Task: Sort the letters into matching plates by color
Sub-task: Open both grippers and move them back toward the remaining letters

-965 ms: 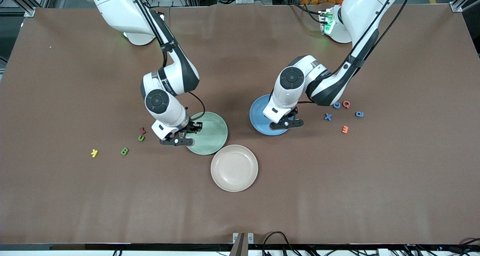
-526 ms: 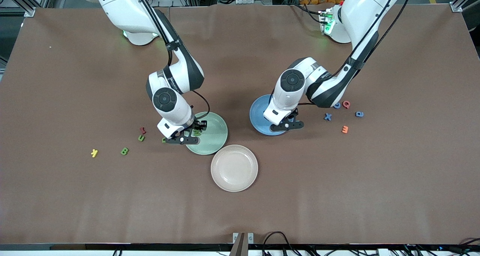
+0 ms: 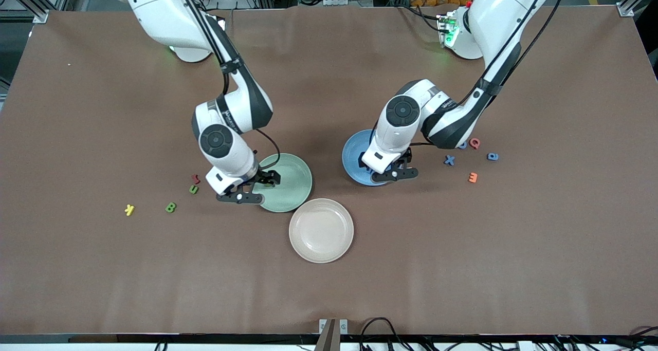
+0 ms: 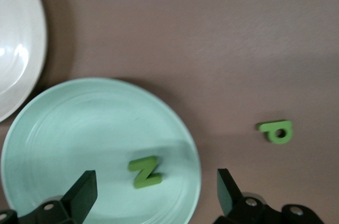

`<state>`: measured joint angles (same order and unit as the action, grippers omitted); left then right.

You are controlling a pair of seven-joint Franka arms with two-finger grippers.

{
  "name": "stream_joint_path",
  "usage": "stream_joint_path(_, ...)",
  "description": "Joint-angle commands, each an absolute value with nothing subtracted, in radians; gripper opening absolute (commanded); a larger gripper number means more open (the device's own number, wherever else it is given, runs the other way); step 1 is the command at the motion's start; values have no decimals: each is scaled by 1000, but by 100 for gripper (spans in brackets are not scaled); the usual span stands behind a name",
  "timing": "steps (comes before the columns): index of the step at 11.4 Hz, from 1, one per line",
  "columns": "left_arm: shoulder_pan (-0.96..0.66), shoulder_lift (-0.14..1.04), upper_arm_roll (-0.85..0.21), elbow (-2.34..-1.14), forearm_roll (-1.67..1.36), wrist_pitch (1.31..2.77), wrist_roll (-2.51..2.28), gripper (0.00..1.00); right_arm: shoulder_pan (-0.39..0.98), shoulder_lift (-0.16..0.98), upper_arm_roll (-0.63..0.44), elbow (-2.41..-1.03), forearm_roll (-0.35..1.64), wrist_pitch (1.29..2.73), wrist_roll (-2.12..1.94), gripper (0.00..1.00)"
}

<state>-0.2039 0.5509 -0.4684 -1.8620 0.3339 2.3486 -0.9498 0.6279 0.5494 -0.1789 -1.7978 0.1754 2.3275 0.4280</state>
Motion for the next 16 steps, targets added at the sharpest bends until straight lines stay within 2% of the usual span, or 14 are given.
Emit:
stream_joint_path(1, -193, 519, -471, -1839, 370, 2280, -970, 100, 560, 537, -178, -1790, 164, 2295, 443, 100)
stream_joint_path(5, -144, 486, -471, -1839, 371, 2229, -833, 100, 491, 537, -193, -1795, 166, 2298, 570, 100)
stream_joint_path(7, -111, 462, -469, -1845, 371, 2136, -726, 100, 456, 537, -199, -1831, 160, 2313, 569, 100)
stream_joint_path(10, -17, 416, -469, -1894, 371, 2117, -518, 100, 410, 534, -199, -1893, 155, 2410, 555, 100)
stream_joint_path(16, -46, 324, -313, -2011, 357, 2193, -319, 100, 338, 508, -199, -1968, 101, 2445, 543, 100)
